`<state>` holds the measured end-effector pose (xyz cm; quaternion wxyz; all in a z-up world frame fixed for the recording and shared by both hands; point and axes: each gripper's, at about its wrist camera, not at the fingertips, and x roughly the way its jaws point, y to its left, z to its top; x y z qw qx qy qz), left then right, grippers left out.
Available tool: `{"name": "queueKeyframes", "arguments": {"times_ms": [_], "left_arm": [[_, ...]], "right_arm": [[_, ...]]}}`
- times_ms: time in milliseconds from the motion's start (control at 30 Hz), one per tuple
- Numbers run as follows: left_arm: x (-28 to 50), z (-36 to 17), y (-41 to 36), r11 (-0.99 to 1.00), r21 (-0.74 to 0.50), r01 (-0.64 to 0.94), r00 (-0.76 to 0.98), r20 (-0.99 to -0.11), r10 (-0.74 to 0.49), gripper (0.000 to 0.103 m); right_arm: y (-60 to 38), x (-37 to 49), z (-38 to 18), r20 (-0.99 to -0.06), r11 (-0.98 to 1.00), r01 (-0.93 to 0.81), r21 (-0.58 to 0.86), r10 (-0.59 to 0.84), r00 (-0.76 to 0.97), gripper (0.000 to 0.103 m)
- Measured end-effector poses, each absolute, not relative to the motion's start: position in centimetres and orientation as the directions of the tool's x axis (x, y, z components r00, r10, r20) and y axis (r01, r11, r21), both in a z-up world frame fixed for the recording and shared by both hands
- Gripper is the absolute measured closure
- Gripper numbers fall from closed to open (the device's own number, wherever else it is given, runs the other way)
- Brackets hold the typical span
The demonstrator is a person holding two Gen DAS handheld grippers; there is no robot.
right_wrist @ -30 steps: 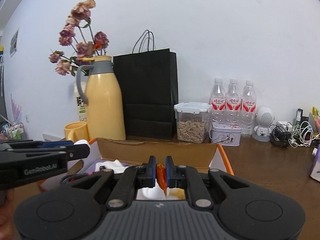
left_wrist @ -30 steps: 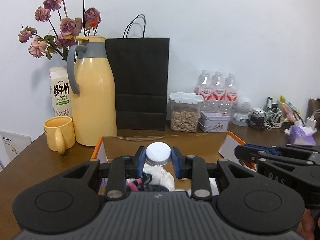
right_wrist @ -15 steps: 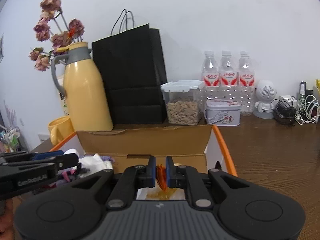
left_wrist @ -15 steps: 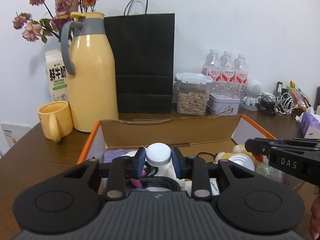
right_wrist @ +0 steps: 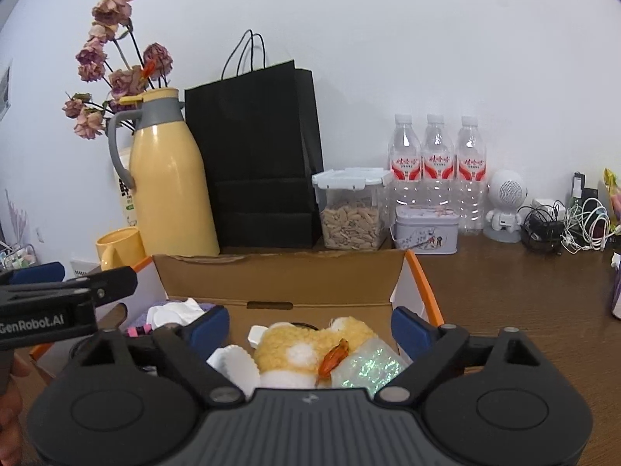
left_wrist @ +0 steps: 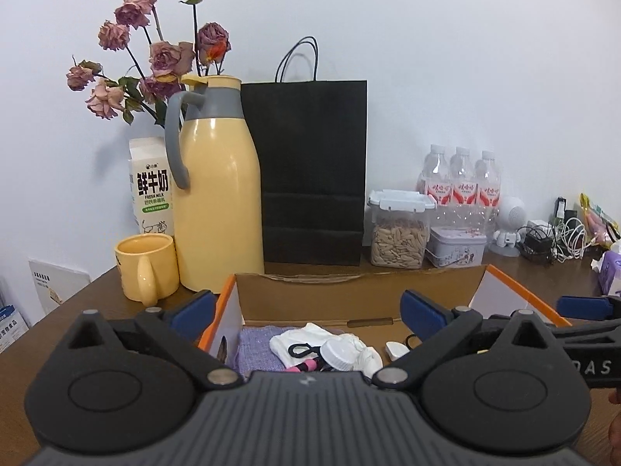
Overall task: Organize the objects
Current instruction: 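Lower the white cap and orange piece into the box and open both tools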
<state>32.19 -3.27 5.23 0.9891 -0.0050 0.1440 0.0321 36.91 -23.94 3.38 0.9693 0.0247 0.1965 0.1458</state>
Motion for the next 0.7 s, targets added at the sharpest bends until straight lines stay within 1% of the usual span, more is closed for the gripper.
{"name": "queueKeyframes", "arguments": {"times_ms": [400,500,700], "left_arm": [[30.3,5.5,-3.0,0.999,-0.021,-0.044,0.96,-0.277,0.037,0.0],[29.3,5.5,-3.0,0.999,-0.016,-0.032,0.96,-0.278,0.026,0.0],[27.4,5.3,-2.6,1.0,-0.006,-0.007,0.951,-0.31,0.005,0.0]], "right_arm": [[-24.3,34.5,4.3,-0.332,0.962,-0.265,0.071,0.273,0.903,0.0],[-24.2,33.2,4.3,-0.331,0.963,-0.267,0.041,0.265,0.906,0.0],[-24.0,30.5,3.9,-0.353,0.959,-0.283,0.001,0.266,0.897,0.0]]}}
